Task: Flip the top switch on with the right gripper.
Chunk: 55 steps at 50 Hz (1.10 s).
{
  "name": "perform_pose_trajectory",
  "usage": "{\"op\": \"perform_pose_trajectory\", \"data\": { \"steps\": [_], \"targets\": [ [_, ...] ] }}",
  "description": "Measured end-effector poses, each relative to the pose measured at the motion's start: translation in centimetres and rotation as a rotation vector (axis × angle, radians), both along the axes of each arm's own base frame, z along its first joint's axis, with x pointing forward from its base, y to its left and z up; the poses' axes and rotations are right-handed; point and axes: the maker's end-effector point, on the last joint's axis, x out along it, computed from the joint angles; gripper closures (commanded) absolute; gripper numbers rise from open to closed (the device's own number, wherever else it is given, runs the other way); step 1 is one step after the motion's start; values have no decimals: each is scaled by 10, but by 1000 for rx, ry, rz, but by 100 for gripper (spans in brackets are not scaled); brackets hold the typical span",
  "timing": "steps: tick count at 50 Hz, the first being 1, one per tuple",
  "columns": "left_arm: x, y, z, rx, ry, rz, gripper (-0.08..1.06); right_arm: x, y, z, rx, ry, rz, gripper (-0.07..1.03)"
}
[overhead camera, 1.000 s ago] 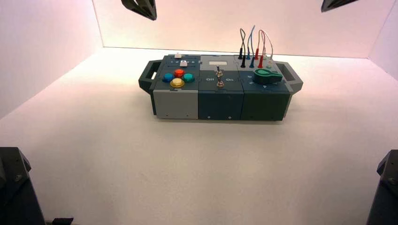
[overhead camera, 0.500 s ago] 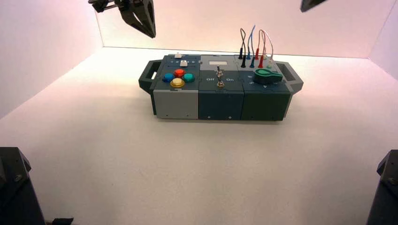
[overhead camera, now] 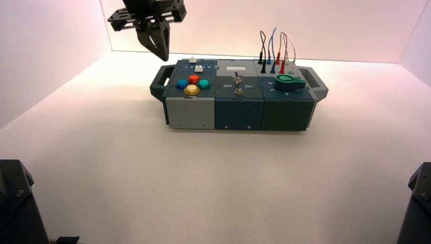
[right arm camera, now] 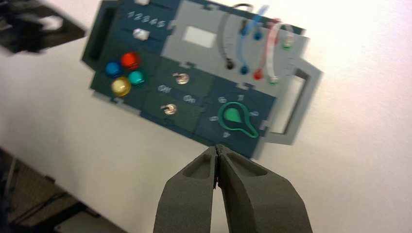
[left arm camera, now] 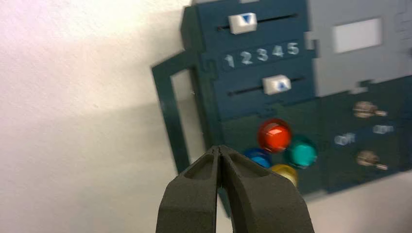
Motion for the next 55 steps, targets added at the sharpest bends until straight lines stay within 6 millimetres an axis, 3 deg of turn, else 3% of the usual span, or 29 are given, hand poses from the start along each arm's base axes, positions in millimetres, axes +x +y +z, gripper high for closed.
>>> {"op": "perform_pose_trajectory", "data": {
  "steps": [11,29,55],
  "targets": [
    [9,2,-15,27,20,-12,101,-8,20,-4,8,18,60,98],
    [28,0,-42,43,55,-10,101,-8,26,4,12,21,78,98],
    [51,-4,-55,46,53,-4,101,0,35,-8,85,104,-98,98]
  ]
}}
